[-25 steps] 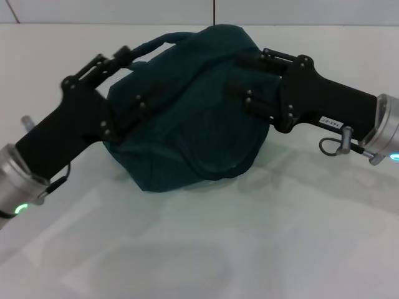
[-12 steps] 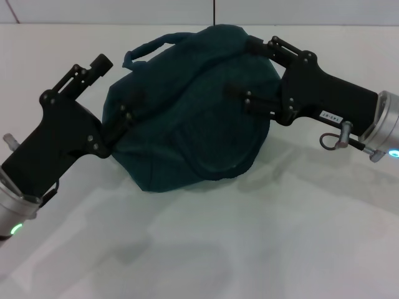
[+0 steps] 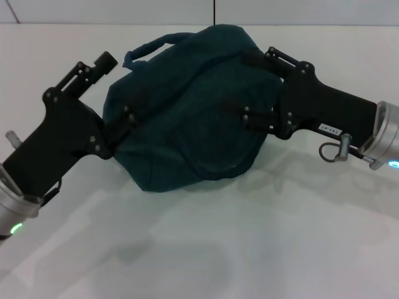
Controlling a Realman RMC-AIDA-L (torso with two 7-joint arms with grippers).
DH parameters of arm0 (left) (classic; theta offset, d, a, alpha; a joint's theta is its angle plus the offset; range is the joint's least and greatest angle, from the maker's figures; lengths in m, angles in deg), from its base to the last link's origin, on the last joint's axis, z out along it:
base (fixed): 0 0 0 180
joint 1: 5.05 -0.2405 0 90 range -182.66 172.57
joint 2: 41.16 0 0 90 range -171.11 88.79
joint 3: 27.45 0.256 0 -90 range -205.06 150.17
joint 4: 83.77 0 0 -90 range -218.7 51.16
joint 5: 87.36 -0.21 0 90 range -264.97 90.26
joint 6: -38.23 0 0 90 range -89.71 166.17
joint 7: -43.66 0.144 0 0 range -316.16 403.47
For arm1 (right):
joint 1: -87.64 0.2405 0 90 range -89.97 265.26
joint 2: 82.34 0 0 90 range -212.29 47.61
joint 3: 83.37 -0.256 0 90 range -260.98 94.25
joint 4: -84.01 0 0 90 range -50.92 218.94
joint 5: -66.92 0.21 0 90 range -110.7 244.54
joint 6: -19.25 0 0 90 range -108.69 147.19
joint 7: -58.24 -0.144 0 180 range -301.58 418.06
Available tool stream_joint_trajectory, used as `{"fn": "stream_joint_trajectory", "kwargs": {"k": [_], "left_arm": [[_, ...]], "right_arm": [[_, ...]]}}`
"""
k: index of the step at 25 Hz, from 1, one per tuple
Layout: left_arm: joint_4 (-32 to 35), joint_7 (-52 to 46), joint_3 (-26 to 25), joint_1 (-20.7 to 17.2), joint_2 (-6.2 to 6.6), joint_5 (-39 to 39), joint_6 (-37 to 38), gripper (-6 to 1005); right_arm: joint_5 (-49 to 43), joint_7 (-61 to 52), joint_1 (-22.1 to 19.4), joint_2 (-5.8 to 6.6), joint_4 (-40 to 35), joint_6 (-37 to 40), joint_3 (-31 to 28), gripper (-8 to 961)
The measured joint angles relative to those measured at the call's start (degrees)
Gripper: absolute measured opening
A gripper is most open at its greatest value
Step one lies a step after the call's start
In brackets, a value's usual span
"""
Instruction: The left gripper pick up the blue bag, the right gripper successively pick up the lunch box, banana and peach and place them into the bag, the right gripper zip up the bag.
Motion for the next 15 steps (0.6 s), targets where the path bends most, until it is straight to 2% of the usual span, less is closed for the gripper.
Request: {"fn": "stream_joint_trajectory", "kwargs": {"k": [15], "left_arm": [[0.1, 0.0, 0.77, 0.99, 0.23, -3.4, -0.18, 623]], "right_arm": [[-0.92, 3.92, -1.1, -0.56, 1.83, 1.31, -0.32, 871]]}}
